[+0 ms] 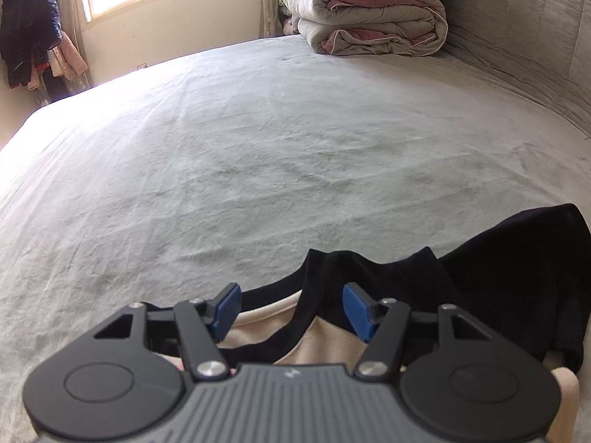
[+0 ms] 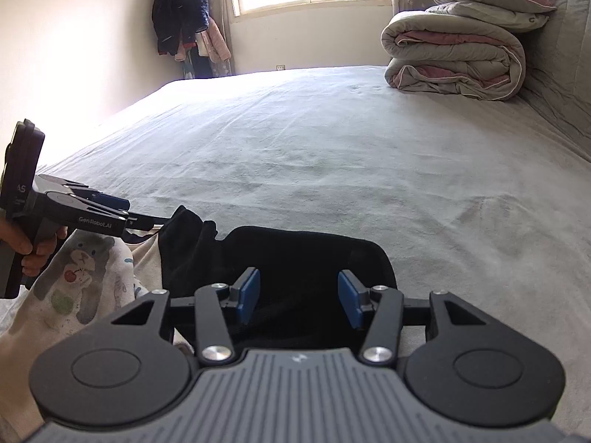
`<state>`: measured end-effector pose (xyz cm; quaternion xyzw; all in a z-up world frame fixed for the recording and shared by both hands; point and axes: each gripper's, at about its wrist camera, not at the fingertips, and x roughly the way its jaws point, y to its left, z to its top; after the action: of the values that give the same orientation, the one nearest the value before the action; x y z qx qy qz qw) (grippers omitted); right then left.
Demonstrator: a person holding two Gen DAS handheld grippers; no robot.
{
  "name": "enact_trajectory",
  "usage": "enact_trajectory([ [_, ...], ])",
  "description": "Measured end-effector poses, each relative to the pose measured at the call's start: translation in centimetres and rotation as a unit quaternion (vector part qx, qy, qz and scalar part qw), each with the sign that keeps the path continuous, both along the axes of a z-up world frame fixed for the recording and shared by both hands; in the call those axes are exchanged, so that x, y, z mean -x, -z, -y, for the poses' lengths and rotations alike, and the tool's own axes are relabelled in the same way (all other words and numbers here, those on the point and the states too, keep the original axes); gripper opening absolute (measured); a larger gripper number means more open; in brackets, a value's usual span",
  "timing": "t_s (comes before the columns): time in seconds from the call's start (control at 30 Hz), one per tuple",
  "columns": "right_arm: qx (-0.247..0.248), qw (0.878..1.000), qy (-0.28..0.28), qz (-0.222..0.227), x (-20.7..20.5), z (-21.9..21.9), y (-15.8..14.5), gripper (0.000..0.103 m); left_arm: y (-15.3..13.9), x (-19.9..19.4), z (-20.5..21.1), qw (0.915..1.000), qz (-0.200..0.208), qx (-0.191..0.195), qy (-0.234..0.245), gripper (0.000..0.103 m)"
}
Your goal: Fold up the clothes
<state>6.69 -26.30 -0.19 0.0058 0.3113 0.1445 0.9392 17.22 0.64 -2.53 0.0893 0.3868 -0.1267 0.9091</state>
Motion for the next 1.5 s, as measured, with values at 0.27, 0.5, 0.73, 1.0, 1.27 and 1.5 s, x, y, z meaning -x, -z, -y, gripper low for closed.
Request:
enact_trajectory([
  [0.27,0.066,0.988,-0.142,-0.014,-6.1,-3.1,0.0,0.052,1.9,-3.3,-1.0,0.997,-0.025,0.073,0.012,0.055],
  [0.5,0.014,0.979,-0.2,-0.046,-10.1,-3.5,3.0,0.052,3.0,-4.9,-2.1,0.9915,-0.042,0.12,0.029,0.051],
  [0.73,-0.053,0.979,-0.193,-0.042,-9.8,-1.2,5.1,0.019,3.3,-6.0,-2.9,0.9813,-0.085,0.165,0.052,0.031],
  [1.0,-0.11,0.979,-0.166,-0.036,-10.8,1.1,5.5,0.002,2.9,-5.9,-2.5,0.9767,-0.074,0.2,0.026,0.005],
  [1.27,-0.125,0.992,-0.028,-0.014,-10.7,6.1,3.7,0.002,2.0,-8.0,1.2,0.981,0.01,0.193,-0.013,0.004],
  [1.5,-0.105,0.991,0.086,0.0,-10.6,9.1,3.2,0.001,0.7,-10.9,7.5,0.9843,0.055,0.167,0.018,0.004],
])
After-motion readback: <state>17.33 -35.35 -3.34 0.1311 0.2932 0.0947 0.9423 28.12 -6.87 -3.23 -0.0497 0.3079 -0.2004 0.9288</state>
